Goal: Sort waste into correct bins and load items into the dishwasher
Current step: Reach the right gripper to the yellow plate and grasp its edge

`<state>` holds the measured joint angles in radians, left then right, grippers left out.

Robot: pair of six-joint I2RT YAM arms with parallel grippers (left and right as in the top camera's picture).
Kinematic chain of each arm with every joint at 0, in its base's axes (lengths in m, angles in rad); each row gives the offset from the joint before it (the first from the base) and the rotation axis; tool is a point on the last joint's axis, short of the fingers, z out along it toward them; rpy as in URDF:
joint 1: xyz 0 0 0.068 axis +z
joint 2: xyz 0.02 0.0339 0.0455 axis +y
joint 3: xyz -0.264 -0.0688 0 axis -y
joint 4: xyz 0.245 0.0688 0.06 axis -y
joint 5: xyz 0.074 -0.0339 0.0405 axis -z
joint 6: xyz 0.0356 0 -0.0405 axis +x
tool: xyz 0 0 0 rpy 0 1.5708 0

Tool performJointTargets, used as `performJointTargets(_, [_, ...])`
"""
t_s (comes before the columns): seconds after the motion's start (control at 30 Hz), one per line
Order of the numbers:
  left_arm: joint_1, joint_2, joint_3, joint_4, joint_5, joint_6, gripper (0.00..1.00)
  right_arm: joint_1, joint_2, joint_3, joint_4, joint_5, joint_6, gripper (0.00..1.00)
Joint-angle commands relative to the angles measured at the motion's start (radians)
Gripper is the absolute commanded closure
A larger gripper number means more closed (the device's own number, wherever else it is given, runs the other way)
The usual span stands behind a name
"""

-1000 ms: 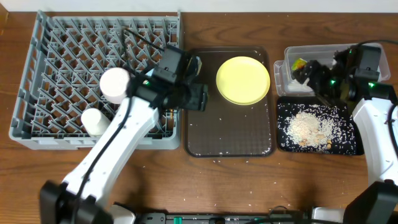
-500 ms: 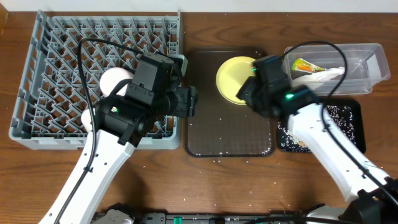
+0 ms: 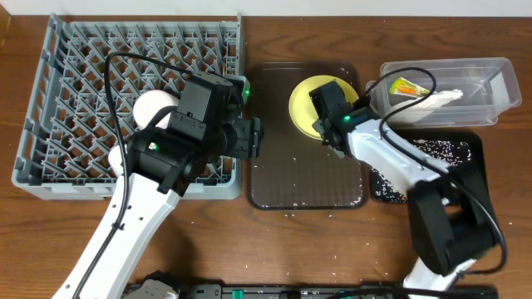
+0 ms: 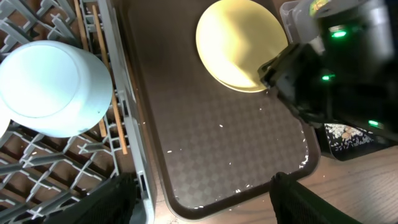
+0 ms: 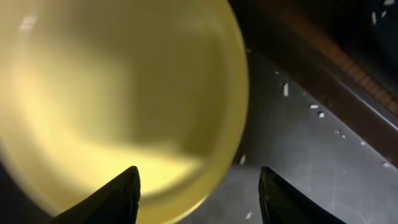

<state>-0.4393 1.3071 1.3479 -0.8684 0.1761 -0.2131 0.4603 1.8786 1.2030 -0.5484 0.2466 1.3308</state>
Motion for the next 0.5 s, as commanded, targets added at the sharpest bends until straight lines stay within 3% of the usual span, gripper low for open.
performJointTargets(0.0, [0.002,0.000,-0.002,-0.006,-0.013,-0.002,0.29,-0.010,0.048,0.006,0.010,0.009,0.030,0.41])
performJointTargets(0.1, [0.002,0.000,-0.002,-0.006,-0.013,-0.002,0.29,-0.010,0.085,0.006,0.002,-0.016,0.025,0.43])
performJointTargets(0.2, [0.002,0.000,-0.002,-0.006,-0.013,-0.002,0.29,-0.010,0.116,0.006,-0.031,-0.038,0.014,0.69])
performJointTargets(0.3, [0.002,0.000,-0.002,-0.006,-0.013,-0.002,0.29,-0.011,0.115,0.006,-0.083,-0.037,0.005,0.85])
performJointTargets(0.37, [0.002,0.000,-0.002,-0.006,-0.013,-0.002,0.29,-0.012,0.115,0.006,-0.100,-0.038,-0.077,0.99])
performJointTargets(0.47, [0.002,0.000,-0.002,-0.006,-0.013,-0.002,0.29,-0.019,0.112,0.006,-0.110,-0.042,-0.160,0.99])
